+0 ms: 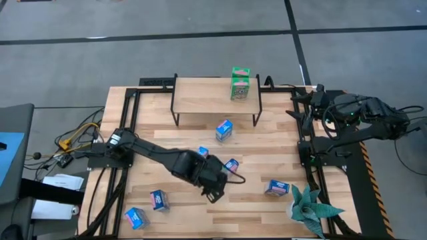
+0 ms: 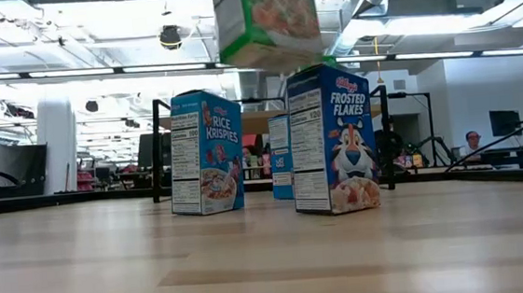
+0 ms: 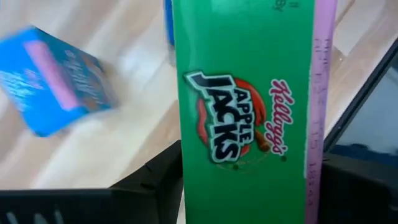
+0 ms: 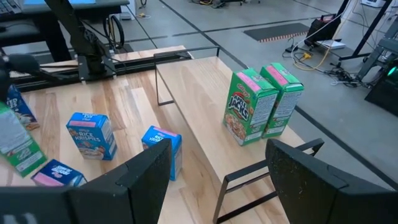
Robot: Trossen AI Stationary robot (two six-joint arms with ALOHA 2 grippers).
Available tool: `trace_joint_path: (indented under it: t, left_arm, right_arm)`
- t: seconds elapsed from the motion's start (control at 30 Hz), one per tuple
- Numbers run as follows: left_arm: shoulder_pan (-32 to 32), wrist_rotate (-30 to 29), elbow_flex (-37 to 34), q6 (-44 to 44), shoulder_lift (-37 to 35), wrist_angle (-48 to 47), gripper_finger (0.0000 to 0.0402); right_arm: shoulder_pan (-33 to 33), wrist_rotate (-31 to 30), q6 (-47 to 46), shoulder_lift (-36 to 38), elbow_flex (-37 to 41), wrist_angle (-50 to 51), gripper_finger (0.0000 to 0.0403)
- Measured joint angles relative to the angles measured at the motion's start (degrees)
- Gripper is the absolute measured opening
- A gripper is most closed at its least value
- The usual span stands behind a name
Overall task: Stack cereal on shelf
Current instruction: Put the green cereal box aligned with the other green cereal boxes on the shelf
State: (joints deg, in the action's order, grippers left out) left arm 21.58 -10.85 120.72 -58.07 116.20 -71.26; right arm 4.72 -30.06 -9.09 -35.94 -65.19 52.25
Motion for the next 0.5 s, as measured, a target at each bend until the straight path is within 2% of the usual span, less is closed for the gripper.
trace_joint_path:
  t: [0.23,0.5]
  left_arm:
    - [-4.2,-5.9,6.9,8.7,-0.1,-4.6,0.017]
    - [-11.4,-6.0,10.9,20.2,0.0,-5.6,0.017]
  right_arm:
    - [0.0,0.0,-0.5,0.0,0.0,0.0,0.0286]
    - [0.0,0.0,0.2,0.0,0.0,0.0,0.0286]
